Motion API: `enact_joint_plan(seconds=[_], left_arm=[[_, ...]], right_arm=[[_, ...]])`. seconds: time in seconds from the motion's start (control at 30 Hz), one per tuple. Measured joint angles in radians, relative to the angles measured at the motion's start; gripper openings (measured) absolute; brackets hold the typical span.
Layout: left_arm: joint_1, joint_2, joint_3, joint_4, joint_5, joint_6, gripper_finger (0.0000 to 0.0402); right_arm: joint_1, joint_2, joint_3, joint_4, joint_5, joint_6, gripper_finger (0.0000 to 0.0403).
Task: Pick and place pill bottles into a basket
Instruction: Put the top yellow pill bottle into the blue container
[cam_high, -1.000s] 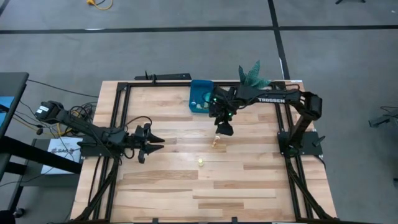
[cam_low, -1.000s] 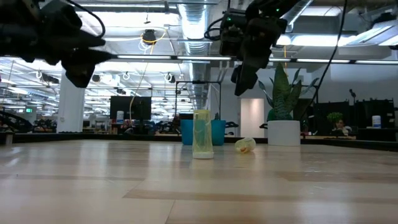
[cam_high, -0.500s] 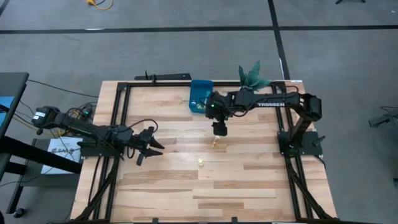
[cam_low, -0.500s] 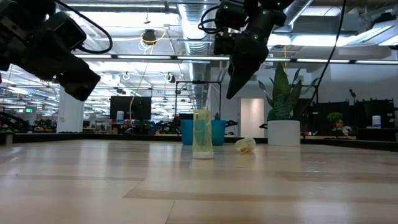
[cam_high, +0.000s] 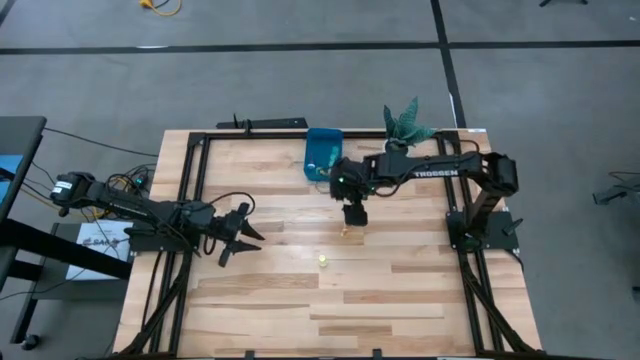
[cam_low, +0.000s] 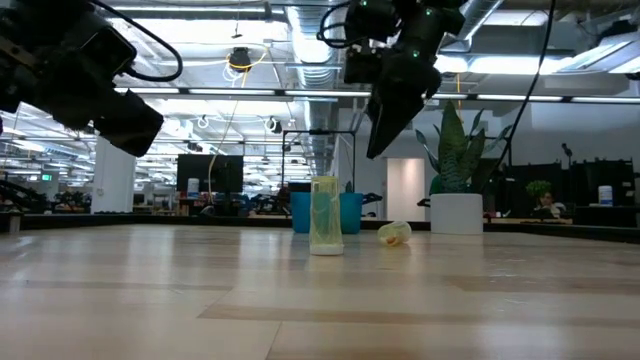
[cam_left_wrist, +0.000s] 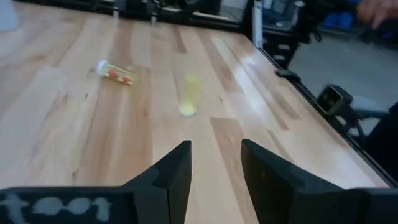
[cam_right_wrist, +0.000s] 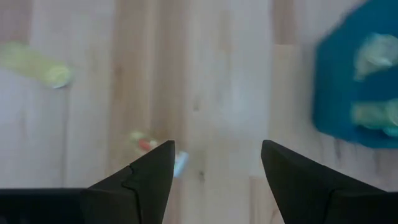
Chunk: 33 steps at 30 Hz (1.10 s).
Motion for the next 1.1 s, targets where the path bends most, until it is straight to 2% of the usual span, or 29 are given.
enact_joint_plan(seconds=[0.2,0.43,0.63,0.83,0.97,1.1], left_arm=[[0.000,0.000,0.000,-0.023,0.009,0.131,0.0128],[0.000,0.000,0.000,-0.045,0.040,0.146,0.0128],[0.000,0.000,0.000,-0.024,0.043,0.146,0.0128],[0.000,0.000,0.000,-0.007,0.068,0.141,0.0128],[-0.001,0.000,0.000,-0.005,0.111,0.138,0.0128],[0.000,0.000,0.000,-0.023,0.108,0.138,0.0128]], right_arm=[[0.083,0.000,0.000,-0.005,-0.001,0.032,0.0235],[0.173,0.017,0.000,-0.054,0.077,0.102,0.0235],[0.192,0.099,-0.003,-0.086,0.090,0.354,0.0235],[0.240,0.152,0.001,-0.087,0.133,0.336,0.0235],[0.259,0.147,0.001,-0.085,0.159,0.286,0.0235],[0.259,0.138,0.001,-0.098,0.163,0.262,0.0235]])
